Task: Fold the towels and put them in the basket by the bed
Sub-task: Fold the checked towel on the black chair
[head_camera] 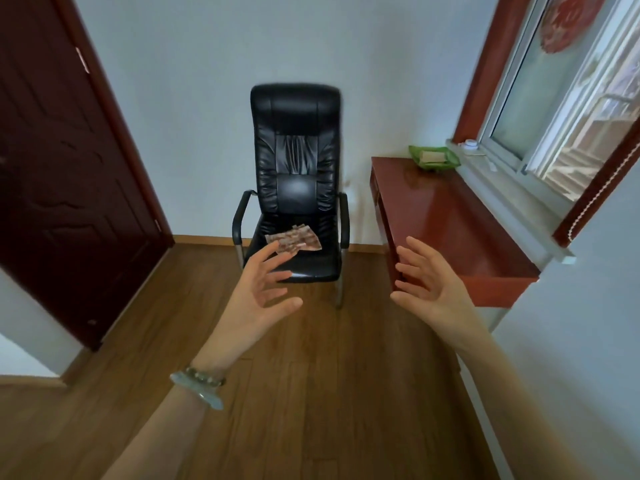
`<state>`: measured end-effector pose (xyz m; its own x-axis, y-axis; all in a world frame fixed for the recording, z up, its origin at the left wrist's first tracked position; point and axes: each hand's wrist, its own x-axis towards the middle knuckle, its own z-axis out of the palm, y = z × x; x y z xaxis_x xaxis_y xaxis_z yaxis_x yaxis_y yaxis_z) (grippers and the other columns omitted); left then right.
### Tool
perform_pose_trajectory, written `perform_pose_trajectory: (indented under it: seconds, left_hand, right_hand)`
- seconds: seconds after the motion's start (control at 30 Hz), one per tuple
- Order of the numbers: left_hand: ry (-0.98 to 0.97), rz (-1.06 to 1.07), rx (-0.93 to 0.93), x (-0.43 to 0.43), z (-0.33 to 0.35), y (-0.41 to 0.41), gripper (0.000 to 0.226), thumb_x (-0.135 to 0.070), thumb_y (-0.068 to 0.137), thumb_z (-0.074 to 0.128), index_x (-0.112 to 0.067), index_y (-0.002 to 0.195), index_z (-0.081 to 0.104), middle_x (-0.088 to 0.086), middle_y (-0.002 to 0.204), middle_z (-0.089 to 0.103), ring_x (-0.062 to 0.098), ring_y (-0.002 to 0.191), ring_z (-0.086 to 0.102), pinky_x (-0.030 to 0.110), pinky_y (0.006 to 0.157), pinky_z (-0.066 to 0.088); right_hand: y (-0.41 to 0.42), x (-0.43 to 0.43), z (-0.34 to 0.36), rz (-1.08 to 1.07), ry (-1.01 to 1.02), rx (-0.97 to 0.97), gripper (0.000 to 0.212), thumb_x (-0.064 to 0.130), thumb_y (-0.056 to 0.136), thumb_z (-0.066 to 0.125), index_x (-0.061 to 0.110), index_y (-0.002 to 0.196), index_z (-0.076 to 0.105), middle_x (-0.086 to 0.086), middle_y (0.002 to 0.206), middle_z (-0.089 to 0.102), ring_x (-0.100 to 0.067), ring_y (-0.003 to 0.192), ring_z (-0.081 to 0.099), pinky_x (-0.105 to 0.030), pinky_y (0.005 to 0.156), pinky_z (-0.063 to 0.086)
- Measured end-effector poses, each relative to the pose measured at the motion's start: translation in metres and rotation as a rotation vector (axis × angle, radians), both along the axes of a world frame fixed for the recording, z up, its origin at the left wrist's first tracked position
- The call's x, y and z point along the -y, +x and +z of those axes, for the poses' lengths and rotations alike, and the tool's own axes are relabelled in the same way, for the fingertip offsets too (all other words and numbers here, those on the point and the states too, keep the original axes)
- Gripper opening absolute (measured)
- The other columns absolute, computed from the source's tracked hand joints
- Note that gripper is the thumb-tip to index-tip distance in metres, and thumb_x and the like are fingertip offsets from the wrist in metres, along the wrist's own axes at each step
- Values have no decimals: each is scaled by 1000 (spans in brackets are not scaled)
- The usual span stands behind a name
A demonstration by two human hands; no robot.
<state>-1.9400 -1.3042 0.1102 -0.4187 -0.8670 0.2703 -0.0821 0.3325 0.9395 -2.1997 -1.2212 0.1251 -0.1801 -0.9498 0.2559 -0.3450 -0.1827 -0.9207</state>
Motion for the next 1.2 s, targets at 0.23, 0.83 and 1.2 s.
perform_pose_trajectory:
  seconds: [0.23, 0.83, 1.2]
  left_hand:
    - [10, 111, -7, 58, -14, 8, 80, -10, 76, 75, -26, 142, 33, -5, 135, 52, 17, 119, 55, 44, 100, 46]
    - [83, 160, 52, 338, -40, -51, 74, -7, 78, 72, -24, 140, 35, -11, 131, 53, 9, 117, 54, 26, 95, 49]
    - [168, 213, 91, 465, -71, -54, 66, -8, 79, 70, -20, 137, 41, -10, 130, 55, 8, 114, 57, 30, 95, 50]
  right_hand:
    - [10, 76, -3, 72, 24, 37, 75, -4, 78, 69, 22, 140, 35, 4, 136, 48, -7, 121, 50, -18, 94, 47]
    - [-57, 375, -21, 128, 67, 18, 70, -2, 78, 69, 26, 136, 41, 8, 134, 50, -11, 121, 52, -24, 96, 48]
    - [-62, 520, -55, 178, 193, -56, 63, 2, 79, 69, 29, 130, 45, 8, 132, 52, -6, 121, 50, -25, 98, 46]
